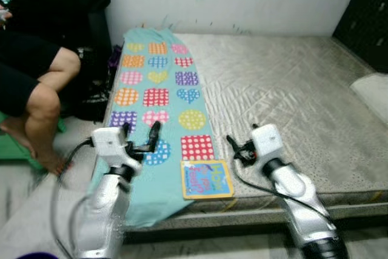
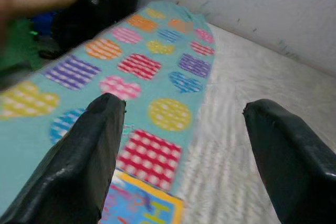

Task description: Clean up the room

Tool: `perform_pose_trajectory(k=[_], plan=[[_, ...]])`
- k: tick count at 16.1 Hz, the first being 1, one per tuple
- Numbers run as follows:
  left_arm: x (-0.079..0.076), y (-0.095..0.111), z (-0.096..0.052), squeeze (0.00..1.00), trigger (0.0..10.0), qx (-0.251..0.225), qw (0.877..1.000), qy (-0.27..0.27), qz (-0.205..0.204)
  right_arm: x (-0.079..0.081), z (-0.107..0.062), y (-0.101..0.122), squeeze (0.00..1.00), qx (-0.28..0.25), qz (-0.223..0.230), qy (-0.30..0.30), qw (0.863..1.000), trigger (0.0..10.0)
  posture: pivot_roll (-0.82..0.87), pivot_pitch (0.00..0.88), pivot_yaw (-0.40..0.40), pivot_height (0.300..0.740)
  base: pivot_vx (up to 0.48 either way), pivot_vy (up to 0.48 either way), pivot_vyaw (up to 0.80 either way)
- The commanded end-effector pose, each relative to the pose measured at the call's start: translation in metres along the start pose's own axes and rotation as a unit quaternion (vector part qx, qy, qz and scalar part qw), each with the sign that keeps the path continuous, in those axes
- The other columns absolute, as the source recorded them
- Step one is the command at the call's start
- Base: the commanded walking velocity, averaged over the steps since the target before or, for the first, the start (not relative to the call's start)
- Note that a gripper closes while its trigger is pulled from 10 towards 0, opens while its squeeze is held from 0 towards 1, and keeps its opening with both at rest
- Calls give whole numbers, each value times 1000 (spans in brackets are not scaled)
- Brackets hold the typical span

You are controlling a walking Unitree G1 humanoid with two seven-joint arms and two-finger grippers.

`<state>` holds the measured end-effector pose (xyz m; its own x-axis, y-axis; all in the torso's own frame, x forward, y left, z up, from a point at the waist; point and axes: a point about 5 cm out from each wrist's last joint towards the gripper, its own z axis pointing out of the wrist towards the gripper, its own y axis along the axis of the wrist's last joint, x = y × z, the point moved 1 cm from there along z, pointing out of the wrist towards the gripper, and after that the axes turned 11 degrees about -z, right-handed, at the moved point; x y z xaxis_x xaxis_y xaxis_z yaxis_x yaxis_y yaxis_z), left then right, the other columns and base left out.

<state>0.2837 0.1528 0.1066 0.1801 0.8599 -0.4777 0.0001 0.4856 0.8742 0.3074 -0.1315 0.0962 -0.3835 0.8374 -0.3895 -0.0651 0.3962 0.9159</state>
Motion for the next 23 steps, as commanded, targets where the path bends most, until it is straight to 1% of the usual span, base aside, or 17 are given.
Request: perform_pose_trajectory(k=[1,2,5,11,14,16,19,21,22,23], plan=[[-7,1,1,0,10000,-5,1000,-19,2,-8,-1,2,0,-2,-9,-5,1000,10000,-121,0,-58,740,0,0,0],[-8,1,1,0,10000,-5,1000,-22,2,-7,-1,2,0,-2,-9,-5,1000,10000,-121,0,-58,740,0,0,0],[-10,2,1,0,10000,-7,1000,-26,-1,-8,-1,2,0,-2,-8,-5,1000,10000,-121,0,-60,740,308,0,0],[-8,4,1,0,10000,-7,1000,-24,0,-9,-1,2,0,-2,-5,-13,1000,10000,-121,0,-56,740,332,0,0],[-7,5,0,0,10000,-8,1000,-18,7,-12,-1,3,0,-4,-3,-21,1000,10000,-118,0,-56,740,280,0,0],[0,7,-2,0,10000,-10,1000,6,14,-20,-3,4,0,-3,7,-36,999,10000,-116,0,-57,740,0,0,0],[13,13,-10,0,10000,-20,999,36,23,-33,-11,-2,0,10,10,-48,999,10000,-108,0,-65,740,0,0,0],[22,13,-20,0,10000,-25,997,59,32,-43,-16,-6,0,18,12,-59,998,10000,-94,0,-114,740,0,0,0],[23,14,-22,0,10000,-29,997,65,36,-45,-17,-5,0,19,11,-60,998,10000,-80,0,-149,740,0,0,0],[23,19,-21,0,10000,-41,996,67,45,-47,-13,1,0,16,5,-52,998,10000,-65,0,-184,740,0,0,0]])
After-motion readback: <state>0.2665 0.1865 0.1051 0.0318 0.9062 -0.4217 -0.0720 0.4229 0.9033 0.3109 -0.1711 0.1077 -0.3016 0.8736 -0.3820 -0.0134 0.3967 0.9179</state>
